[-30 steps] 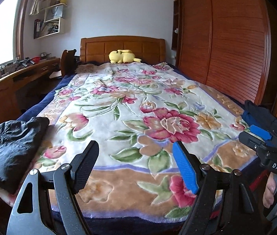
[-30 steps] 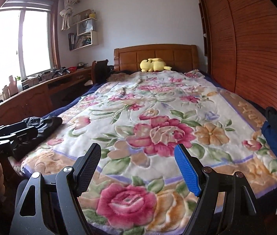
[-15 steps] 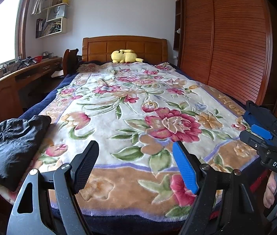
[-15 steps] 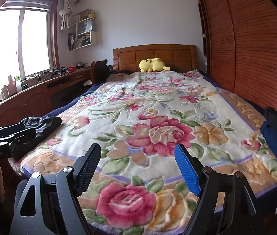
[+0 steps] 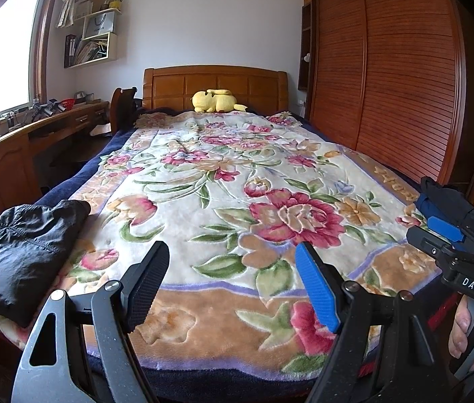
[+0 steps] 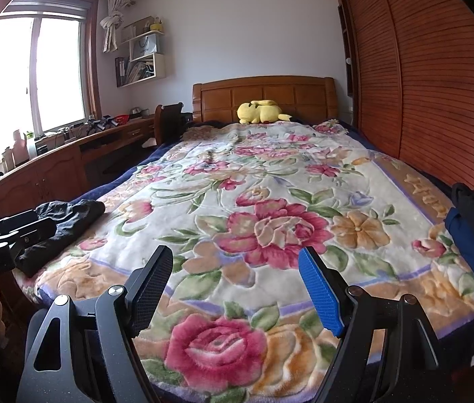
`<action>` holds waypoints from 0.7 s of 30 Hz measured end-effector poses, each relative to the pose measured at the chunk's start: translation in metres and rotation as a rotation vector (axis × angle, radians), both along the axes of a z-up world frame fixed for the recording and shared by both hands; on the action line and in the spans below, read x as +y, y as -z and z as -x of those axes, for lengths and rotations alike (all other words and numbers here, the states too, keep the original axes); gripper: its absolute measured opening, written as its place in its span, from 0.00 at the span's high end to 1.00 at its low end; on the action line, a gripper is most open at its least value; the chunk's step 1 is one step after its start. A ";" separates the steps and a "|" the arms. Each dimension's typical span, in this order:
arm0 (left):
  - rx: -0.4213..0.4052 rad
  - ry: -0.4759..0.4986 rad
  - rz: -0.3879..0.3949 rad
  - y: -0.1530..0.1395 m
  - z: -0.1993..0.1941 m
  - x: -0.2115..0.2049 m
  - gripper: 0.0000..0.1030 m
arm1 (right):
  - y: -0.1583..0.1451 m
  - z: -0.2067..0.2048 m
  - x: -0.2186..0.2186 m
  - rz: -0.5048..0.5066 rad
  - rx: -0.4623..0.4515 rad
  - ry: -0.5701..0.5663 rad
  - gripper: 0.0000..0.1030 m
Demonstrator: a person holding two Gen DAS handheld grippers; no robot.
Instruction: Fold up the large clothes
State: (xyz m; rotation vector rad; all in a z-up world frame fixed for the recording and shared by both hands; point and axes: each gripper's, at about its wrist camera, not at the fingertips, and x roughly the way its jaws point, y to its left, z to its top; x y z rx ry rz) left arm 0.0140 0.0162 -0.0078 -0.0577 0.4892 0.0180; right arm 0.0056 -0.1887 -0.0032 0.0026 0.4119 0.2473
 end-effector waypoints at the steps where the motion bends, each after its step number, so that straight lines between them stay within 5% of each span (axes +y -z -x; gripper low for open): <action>1: 0.001 0.000 0.001 0.000 0.000 0.000 0.24 | 0.000 0.000 0.000 0.001 0.000 0.001 0.24; 21: -0.012 -0.004 -0.004 -0.007 0.004 0.002 0.24 | -0.002 -0.001 0.000 0.000 -0.011 0.008 0.24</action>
